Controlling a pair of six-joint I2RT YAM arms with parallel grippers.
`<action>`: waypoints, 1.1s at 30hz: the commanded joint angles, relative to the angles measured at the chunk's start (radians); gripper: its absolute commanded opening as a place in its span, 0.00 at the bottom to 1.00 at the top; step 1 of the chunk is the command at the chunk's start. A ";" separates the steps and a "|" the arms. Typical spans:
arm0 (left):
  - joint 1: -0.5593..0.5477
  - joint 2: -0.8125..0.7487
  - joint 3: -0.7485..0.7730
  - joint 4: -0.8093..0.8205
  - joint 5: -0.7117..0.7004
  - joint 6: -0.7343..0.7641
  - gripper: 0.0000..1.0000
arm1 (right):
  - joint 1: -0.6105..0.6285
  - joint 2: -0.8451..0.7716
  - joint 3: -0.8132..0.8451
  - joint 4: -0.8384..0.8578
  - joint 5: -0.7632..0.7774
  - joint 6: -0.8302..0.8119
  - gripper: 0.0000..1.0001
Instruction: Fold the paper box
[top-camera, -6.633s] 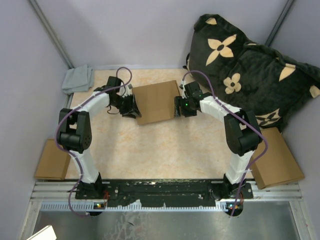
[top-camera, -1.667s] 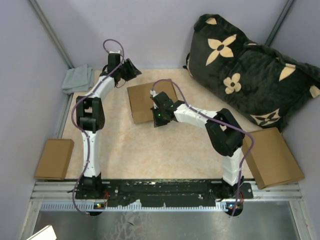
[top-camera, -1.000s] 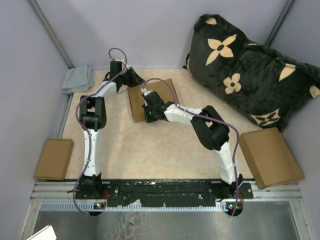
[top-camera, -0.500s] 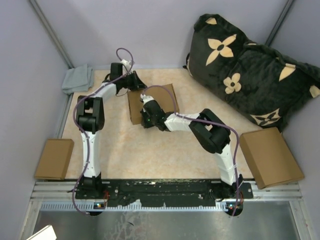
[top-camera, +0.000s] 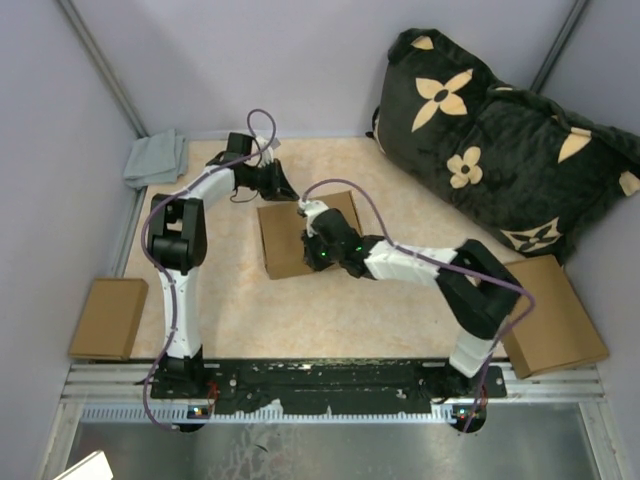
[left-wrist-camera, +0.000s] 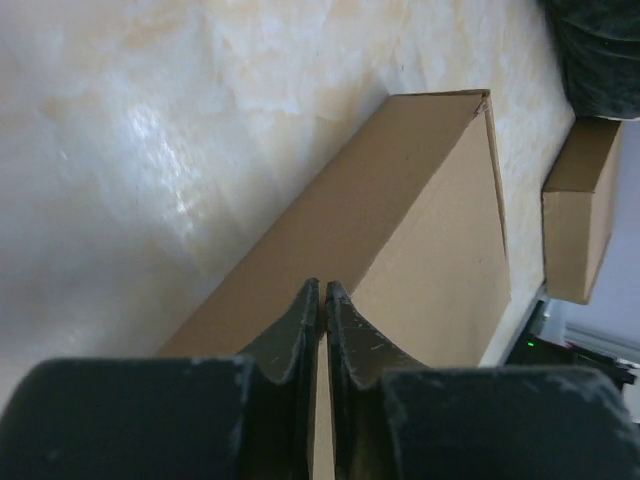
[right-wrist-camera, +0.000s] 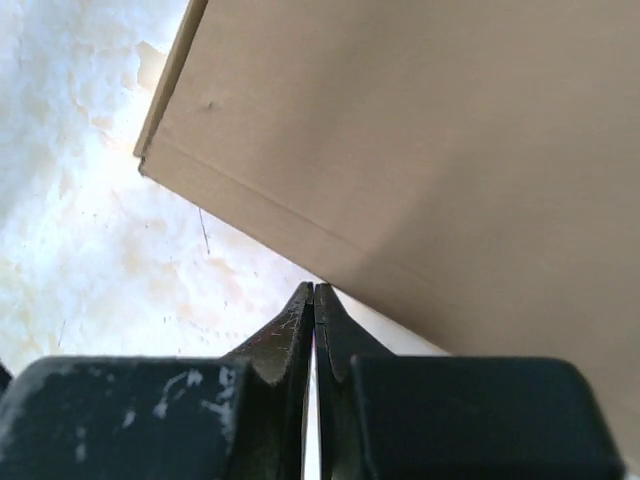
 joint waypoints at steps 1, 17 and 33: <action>-0.011 -0.056 0.029 -0.106 0.003 -0.077 0.14 | -0.034 -0.228 -0.073 -0.020 0.107 -0.036 0.03; -0.036 0.109 0.254 0.114 -0.029 -0.273 0.31 | -0.035 -0.471 -0.482 -0.046 0.432 0.167 0.00; -0.099 0.230 0.219 0.133 0.039 -0.252 0.29 | -0.060 -0.277 -0.498 0.137 0.512 0.185 0.00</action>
